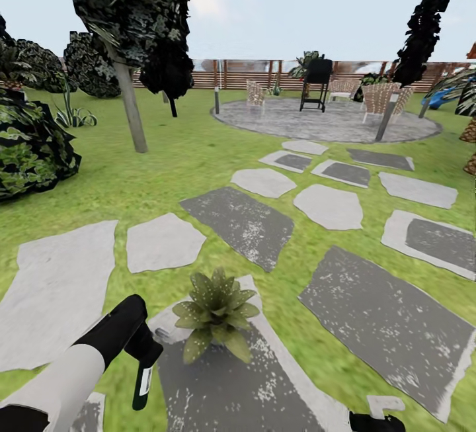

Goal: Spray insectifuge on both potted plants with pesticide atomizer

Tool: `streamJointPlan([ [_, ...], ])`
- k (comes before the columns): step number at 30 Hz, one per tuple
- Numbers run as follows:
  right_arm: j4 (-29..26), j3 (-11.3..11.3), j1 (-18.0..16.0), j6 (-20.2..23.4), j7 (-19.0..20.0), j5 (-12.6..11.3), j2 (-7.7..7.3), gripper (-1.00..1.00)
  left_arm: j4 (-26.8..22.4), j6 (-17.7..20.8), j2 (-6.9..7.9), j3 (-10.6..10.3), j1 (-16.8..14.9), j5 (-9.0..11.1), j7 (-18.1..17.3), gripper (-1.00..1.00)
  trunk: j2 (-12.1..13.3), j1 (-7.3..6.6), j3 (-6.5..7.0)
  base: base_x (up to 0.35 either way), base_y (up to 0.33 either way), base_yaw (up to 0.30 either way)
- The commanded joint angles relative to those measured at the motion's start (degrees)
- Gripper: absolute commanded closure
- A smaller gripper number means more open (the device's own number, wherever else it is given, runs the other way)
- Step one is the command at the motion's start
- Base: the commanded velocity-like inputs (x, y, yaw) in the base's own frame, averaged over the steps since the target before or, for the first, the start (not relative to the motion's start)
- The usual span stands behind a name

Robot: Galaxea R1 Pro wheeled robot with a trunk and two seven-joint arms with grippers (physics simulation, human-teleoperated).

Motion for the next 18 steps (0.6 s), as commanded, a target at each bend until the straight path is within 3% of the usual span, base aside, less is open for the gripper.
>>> streamJointPlan([
  [1, 0.0, 0.5, 0.0, -0.1, -0.1, -0.5, 0.04, -1.00, -0.1, 0.2, 0.05, -0.2, 0.0, -0.5, -0.6, 1.00, 0.0, -0.04, -0.05, -0.255, -0.184, 0.000],
  [10, -0.1, 0.6, 0.0, -0.1, -0.1, -0.6, 0.26, -1.00, -0.1, 0.3, -0.04, -0.2, 0.0, -0.5, -0.6, 1.00, 0.0, -0.04, -0.05, -0.265, -0.173, 0.013],
  [18, -0.1, 0.6, 0.0, -0.2, -0.1, -0.6, 0.27, -1.00, 0.0, 0.3, 0.26, -0.2, 0.0, -0.5, -0.6, 1.00, 0.0, -0.04, -0.05, -0.056, -0.245, 0.243],
])
